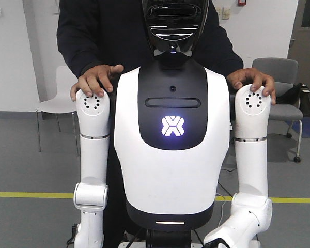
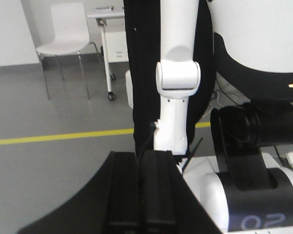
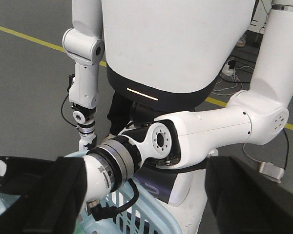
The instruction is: Pick snacks and fruit into basket
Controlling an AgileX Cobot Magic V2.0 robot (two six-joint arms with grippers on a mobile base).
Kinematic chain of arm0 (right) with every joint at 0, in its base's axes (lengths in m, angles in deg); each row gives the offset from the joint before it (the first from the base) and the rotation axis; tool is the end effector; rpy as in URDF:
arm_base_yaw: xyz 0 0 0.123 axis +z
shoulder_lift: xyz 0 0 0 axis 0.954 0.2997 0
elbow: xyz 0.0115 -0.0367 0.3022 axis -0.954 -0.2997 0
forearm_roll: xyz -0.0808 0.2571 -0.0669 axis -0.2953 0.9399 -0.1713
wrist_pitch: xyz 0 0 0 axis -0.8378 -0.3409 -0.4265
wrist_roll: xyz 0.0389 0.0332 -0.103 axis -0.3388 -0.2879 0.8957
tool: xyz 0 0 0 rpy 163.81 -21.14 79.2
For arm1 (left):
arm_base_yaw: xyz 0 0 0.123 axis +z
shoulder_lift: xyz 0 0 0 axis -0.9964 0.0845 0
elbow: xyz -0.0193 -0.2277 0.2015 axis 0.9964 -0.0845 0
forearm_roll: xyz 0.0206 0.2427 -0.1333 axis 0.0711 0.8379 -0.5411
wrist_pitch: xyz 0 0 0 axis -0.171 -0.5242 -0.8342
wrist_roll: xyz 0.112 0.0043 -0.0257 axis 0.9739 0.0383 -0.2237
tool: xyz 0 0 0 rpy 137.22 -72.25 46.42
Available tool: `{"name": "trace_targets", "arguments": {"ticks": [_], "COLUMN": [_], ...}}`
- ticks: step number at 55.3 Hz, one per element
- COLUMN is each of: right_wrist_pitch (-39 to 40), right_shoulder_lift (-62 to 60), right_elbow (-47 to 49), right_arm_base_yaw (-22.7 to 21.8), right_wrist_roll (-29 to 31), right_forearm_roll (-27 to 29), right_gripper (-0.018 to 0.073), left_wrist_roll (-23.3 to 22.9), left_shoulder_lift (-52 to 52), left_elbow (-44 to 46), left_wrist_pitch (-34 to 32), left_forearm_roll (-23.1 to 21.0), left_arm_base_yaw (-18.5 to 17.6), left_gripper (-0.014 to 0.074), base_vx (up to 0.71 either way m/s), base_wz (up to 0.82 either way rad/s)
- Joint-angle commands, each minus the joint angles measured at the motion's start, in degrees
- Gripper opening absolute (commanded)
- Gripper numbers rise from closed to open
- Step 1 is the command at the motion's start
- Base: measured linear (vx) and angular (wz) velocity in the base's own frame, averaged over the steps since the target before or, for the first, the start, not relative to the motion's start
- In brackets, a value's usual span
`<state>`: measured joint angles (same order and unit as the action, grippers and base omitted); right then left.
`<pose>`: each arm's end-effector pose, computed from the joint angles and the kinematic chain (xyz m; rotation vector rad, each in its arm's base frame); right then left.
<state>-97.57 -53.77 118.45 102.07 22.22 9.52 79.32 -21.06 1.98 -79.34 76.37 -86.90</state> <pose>0.1460 0.0662 0.3169 -0.4091 1.9416 0.2236 0.1046 -0.0027 0.1864 0.0497 1.7017 0.0045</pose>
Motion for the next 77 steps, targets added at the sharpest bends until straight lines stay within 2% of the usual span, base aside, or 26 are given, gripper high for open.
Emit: {"name": "trace_targets", "arguments": {"ticks": [1, 5, 16, 28, 69, 77], "right_wrist_pitch": [4.2, 4.2, 4.2, 4.2, 4.2, 4.1], "right_shoulder_lift": [0.0, 0.0, 0.0, 0.0, 0.0, -0.3], "right_elbow": [2.0, 2.0, 2.0, 2.0, 2.0, 2.0], "right_arm_base_yaw": [-0.3, -0.3, -0.3, -0.3, -0.3, -0.3], "right_wrist_roll": [0.0, 0.0, -0.1, 0.0, 0.0, 0.6], "right_forearm_roll": [-1.4, -1.4, -1.4, -1.4, -1.4, -5.1], "right_gripper": [0.0553, 0.0553, 0.0553, 0.0553, 0.0553, 0.0542], "left_wrist_roll": [-0.7, -0.8, -2.9, -7.0, -6.9, -6.9], "left_shoulder_lift": [-2.8, -6.9, -14.7, -14.4, -14.4, -14.4], "left_elbow": [-0.6, -0.6, -0.6, -0.6, -0.6, -0.6], "left_wrist_pitch": [-4.8, -4.4, -1.1, 0.4, 0.4, 0.4], "left_forearm_roll": [2.3, 3.3, 3.3, 3.8, 3.8, 3.8], "left_arm_base_yaw": [1.6, 2.8, 2.1, -0.3, -0.3, -0.3], "left_gripper": [-0.0010, -0.0010, -0.0010, -0.0010, -0.0010, -0.0010], "base_vx": [0.00, 0.00, 0.00, 0.00, 0.00, 0.00], "base_wz": [0.00, 0.00, 0.00, 0.00, 0.00, 0.00]}}
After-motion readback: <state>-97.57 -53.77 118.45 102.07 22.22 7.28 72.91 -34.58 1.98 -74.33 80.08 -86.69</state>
